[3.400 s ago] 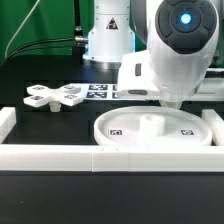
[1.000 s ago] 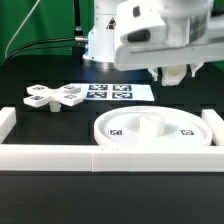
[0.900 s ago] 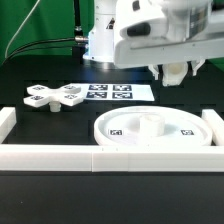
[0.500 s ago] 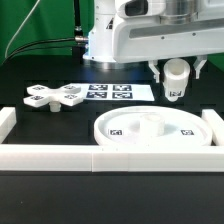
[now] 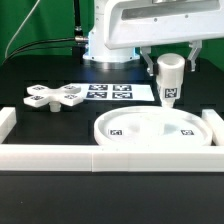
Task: Assemble round table
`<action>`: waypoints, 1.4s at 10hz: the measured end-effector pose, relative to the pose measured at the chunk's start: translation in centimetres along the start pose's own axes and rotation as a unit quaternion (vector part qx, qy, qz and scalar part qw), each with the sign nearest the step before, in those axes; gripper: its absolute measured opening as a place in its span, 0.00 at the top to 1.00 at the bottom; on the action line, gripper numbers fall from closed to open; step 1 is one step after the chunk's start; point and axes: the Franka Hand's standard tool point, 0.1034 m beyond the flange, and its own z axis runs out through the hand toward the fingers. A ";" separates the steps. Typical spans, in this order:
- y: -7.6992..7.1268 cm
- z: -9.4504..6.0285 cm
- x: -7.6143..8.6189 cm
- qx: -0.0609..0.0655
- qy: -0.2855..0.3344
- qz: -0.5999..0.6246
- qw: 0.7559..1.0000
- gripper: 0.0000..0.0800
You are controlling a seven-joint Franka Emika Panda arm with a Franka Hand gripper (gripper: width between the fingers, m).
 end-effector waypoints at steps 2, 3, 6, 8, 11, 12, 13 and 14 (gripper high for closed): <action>0.3 0.2 0.1 -0.006 0.052 -0.001 0.999 0.49; 0.6 0.2 0.2 -0.011 0.084 -0.008 0.996 0.49; 1.5 -0.1 -0.4 -0.025 0.140 -0.041 0.989 0.49; 2.0 -0.1 -0.4 -0.028 0.140 -0.043 0.989 0.49; 2.4 0.4 -0.6 -0.031 0.142 -0.046 0.988 0.49; 2.4 0.4 -0.6 -0.031 0.144 -0.046 0.988 0.49; 2.4 0.4 -0.5 -0.031 0.145 -0.046 0.988 0.49; 2.4 0.4 -0.5 -0.031 0.146 -0.046 0.988 0.49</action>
Offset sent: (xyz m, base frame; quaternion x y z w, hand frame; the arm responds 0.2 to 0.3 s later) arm 0.0028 -0.0260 0.0012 -0.0867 0.2285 -0.1307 0.9608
